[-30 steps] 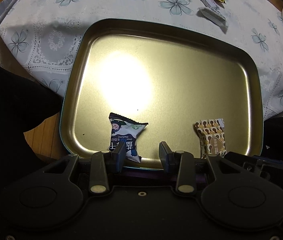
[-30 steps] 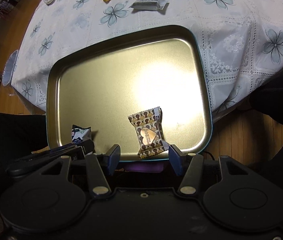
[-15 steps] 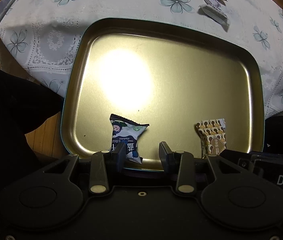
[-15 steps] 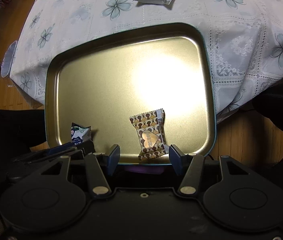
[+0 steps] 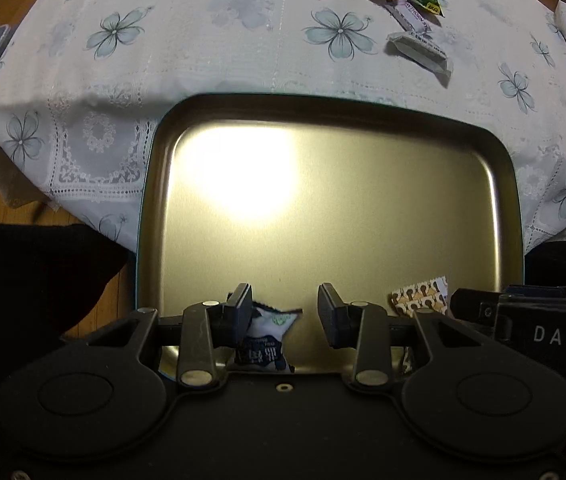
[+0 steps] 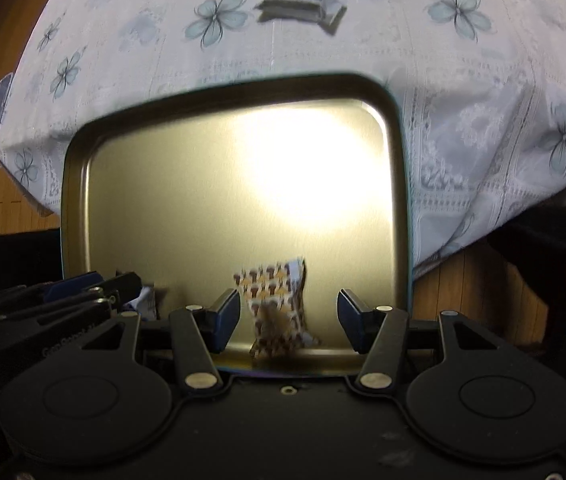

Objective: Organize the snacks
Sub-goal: 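Grasp the gold candy with the left tool while the right tool grasps the white bar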

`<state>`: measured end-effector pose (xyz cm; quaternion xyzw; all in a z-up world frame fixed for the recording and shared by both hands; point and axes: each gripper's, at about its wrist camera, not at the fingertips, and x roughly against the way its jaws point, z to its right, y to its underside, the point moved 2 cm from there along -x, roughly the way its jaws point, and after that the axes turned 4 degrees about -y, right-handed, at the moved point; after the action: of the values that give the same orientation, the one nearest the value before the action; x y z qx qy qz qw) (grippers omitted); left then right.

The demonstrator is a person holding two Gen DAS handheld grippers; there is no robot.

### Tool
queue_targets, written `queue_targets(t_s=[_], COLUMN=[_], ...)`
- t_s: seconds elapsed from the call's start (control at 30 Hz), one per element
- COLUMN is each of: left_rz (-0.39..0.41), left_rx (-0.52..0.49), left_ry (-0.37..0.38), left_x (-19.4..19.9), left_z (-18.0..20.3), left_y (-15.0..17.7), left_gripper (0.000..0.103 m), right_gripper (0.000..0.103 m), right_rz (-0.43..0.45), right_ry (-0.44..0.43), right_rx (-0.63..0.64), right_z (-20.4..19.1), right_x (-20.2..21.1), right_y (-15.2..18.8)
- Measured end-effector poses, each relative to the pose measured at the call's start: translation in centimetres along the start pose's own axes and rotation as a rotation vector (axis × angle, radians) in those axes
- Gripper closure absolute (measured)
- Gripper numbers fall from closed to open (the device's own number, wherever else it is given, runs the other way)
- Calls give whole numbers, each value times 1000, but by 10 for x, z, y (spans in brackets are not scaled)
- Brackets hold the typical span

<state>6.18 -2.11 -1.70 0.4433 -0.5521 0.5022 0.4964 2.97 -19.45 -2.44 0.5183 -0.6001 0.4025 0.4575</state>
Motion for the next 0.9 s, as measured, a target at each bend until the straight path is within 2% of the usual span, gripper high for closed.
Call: queue_targets(t_s=[0.17, 0.3, 0.5, 0.7, 0.9], left_rz=[35, 71, 107, 126, 145], left_rx=[-16, -11, 23, 75, 62], left_ry=[-18, -45, -57, -24, -21], left_x=[6, 6, 4, -1, -12], left_z=[-4, -5, -8, -15, -9], left_y=[-33, -60, -108, -152, -195], left_gripper=[57, 56, 56, 56, 56], right_gripper=[44, 44, 44, 44, 44], right_rz=[65, 115, 187, 196, 178], right_ry=[27, 8, 50, 24, 21], right_rx=[9, -13, -31, -80, -114], right_z=[5, 13, 21, 25, 26], right_x=[13, 22, 30, 27, 19], right_y=[-37, -73, -130, -180, -222])
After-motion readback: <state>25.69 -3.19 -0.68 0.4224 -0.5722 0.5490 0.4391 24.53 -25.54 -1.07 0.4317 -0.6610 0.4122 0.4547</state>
